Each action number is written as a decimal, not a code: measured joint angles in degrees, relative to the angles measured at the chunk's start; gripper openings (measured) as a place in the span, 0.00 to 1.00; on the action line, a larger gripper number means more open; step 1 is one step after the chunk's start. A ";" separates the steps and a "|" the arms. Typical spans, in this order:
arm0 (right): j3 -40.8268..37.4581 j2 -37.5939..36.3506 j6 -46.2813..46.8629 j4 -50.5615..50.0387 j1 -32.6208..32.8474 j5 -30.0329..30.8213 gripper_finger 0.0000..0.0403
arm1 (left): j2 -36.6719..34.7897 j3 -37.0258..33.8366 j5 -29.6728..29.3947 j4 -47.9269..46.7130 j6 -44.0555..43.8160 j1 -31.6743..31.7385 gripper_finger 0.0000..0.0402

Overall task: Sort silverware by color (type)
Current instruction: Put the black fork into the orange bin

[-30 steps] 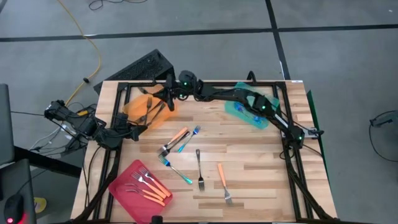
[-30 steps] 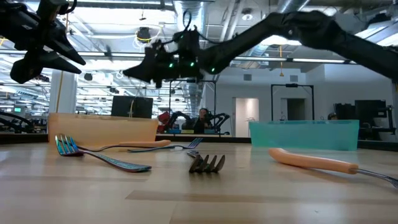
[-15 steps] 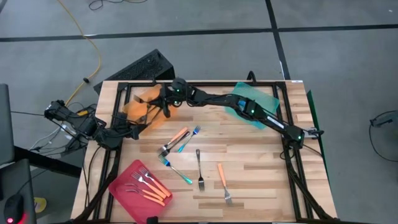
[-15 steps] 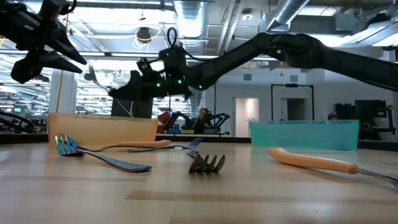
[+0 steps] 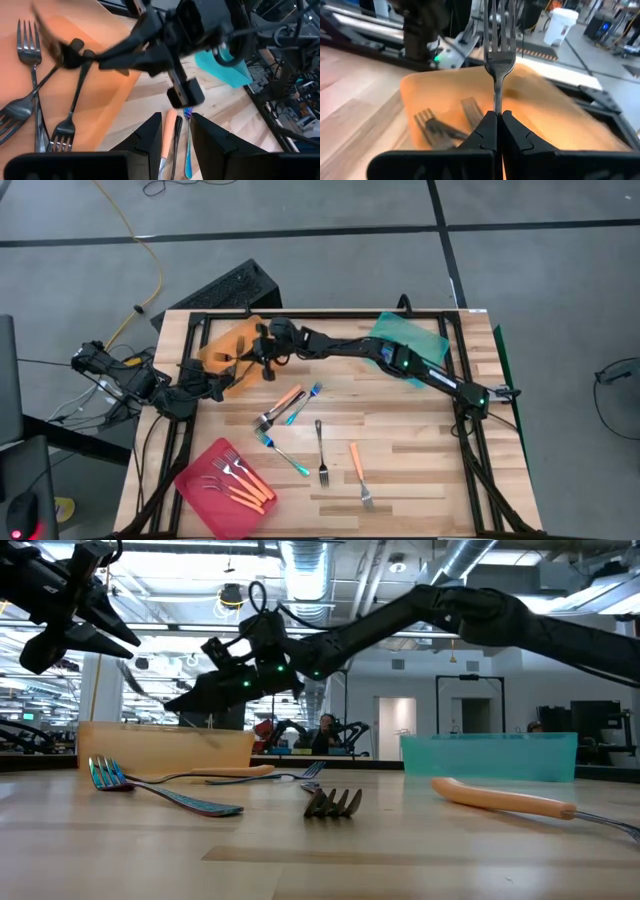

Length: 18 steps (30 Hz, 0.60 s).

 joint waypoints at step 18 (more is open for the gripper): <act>0.02 -0.04 1.24 -5.78 0.66 7.48 0.06 | 0.00 0.00 -1.31 -1.21 -0.09 0.00 0.22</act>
